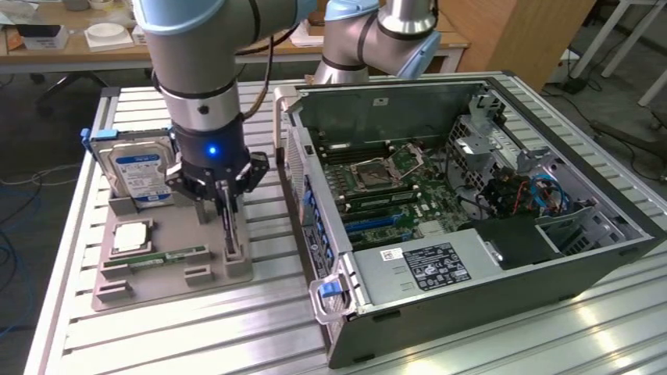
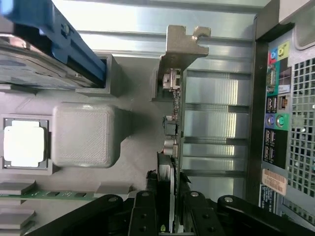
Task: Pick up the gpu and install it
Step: 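Pick up the gpu and move the gpu toward the slot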
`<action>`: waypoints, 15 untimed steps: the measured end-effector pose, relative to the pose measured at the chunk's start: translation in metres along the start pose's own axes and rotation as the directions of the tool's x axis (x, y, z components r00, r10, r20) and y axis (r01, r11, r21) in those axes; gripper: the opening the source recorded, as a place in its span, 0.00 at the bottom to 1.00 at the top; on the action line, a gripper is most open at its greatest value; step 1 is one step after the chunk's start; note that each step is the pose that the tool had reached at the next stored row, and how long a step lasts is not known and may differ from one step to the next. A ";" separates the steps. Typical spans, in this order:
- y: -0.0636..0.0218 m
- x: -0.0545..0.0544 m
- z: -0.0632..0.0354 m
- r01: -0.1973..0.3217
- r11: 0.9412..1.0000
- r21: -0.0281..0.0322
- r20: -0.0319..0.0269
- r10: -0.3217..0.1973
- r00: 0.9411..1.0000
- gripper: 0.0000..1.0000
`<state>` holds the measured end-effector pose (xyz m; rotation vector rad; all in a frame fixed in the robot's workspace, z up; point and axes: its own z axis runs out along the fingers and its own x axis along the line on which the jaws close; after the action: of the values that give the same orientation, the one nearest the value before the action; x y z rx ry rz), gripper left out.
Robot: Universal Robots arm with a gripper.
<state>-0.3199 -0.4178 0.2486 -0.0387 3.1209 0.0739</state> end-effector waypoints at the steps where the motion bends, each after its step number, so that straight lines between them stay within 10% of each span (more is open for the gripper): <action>1: 0.0002 0.000 -0.0047 0.000 1.000 0.000 0.000 0.000 1.000 0.27; 15: 0.0030 -0.001 -0.0670 0.000 1.000 -0.002 0.000 0.000 1.000 0.27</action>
<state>-0.3199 -0.4179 0.3157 -0.0386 3.1208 0.0774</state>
